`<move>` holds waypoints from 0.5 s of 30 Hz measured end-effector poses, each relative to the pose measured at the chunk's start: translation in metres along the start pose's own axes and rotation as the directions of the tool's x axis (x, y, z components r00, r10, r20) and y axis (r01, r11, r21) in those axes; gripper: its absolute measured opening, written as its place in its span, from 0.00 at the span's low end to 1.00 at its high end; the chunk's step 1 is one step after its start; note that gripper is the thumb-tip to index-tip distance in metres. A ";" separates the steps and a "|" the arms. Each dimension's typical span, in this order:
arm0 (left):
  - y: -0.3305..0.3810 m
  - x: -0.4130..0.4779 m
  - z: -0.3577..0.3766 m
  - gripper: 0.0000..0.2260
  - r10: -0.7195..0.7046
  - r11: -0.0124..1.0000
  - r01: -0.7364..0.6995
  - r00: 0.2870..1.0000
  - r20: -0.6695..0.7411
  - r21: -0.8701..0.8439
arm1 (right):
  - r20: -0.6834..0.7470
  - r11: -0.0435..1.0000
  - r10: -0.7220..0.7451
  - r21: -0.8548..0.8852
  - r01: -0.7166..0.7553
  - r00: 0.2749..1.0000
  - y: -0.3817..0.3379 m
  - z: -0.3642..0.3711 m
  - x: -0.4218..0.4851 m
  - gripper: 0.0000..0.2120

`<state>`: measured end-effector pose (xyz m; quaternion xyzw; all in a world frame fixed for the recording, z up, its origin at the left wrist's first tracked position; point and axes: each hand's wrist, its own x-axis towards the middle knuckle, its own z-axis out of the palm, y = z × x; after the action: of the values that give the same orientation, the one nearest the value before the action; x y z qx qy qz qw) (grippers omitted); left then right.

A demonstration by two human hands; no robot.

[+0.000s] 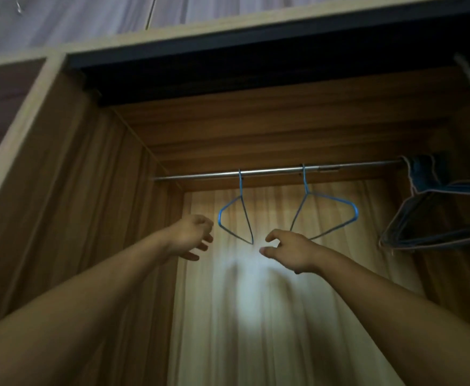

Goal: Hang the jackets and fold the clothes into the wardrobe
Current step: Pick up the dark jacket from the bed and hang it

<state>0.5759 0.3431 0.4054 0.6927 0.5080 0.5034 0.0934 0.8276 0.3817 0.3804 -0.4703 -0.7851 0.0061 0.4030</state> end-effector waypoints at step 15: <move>0.062 -0.008 0.024 0.12 0.185 0.903 -0.145 0.981 0.062 -0.405 | 0.072 0.626 -0.018 0.778 -0.045 0.997 -0.082 -0.006 0.010 0.15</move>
<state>0.6328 0.3167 0.4288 0.7238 0.3292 0.5673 0.2145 0.7689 0.3411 0.4223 -0.2551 -0.7159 0.3648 0.5379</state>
